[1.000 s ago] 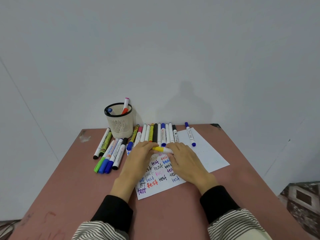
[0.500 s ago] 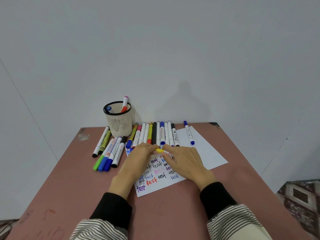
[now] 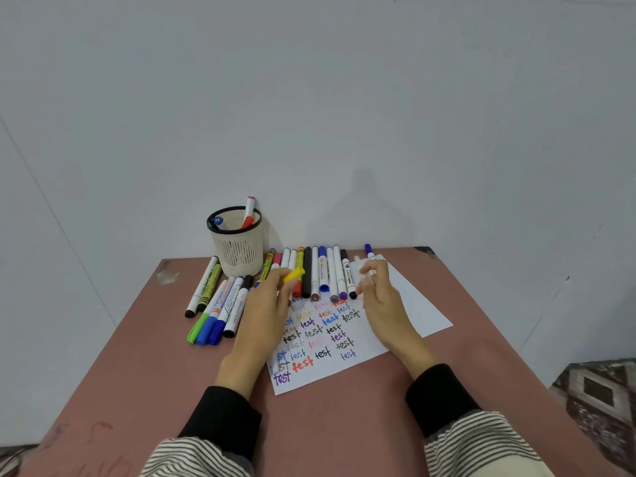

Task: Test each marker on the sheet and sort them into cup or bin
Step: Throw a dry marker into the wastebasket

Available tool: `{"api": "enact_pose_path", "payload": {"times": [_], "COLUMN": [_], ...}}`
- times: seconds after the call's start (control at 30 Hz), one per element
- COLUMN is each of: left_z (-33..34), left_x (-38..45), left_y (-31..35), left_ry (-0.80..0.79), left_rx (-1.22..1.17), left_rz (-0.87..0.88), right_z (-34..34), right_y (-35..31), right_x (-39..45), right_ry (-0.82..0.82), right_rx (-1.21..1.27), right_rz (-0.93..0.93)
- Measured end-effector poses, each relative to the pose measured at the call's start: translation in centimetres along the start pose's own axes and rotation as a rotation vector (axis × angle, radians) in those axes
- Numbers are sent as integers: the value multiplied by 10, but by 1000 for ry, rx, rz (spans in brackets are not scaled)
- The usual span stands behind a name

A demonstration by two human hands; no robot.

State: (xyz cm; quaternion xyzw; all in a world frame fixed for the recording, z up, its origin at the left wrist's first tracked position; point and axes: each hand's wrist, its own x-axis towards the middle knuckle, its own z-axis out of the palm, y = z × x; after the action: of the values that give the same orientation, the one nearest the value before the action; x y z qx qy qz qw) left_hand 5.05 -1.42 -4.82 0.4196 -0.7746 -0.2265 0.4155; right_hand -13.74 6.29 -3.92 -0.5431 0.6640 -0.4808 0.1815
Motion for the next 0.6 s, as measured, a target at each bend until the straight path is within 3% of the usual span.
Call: {"api": "enact_pose_path", "payload": {"times": [0.1,0.17,0.33,0.43,0.6], "left_z": [3,4,4,7,9], "left_x": [1,1,-1,-4,-5], "left_y": [0,0,2,5,2], "left_ry": [0,-8,23,58,65], "left_rx": [-37,-52,-78,-81,-115], "left_rz": [-40,-61,-100,-116,-143], "right_z": [-4,-7,-3,-1,-2], "right_y": [-3,-4,1,2,2], "right_x": [5,7,4,4,0], "right_ry": [6,23,85,132,-16], "right_rx": [492,620,353,351,302], "right_rz": [170,206,153,143,94]}}
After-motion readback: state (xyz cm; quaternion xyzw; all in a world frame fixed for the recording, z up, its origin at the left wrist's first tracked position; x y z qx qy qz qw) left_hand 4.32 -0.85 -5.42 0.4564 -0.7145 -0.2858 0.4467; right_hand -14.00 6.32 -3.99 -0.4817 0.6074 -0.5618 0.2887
